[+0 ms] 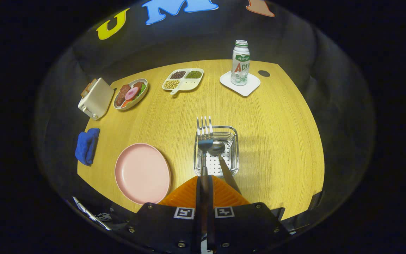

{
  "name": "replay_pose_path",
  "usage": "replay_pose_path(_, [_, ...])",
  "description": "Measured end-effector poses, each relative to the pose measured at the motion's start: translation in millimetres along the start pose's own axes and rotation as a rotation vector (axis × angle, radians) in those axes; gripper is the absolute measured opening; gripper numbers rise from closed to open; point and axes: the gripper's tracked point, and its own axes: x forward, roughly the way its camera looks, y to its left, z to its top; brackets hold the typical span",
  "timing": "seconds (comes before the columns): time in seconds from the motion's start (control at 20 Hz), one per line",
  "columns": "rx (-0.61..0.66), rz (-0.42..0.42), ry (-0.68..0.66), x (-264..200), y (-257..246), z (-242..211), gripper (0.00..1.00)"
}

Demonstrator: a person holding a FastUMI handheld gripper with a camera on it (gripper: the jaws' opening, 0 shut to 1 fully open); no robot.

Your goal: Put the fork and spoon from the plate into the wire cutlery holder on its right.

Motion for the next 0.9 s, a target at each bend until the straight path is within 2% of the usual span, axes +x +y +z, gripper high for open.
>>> replay_pose_path(0.5, [-0.039, 0.004, 0.208, 1.0, -11.2, -22.6, 0.07])
replay_pose_path(0.9, [-0.002, -0.016, 0.229, 8.1, -10.2, -17.6, 0.08])
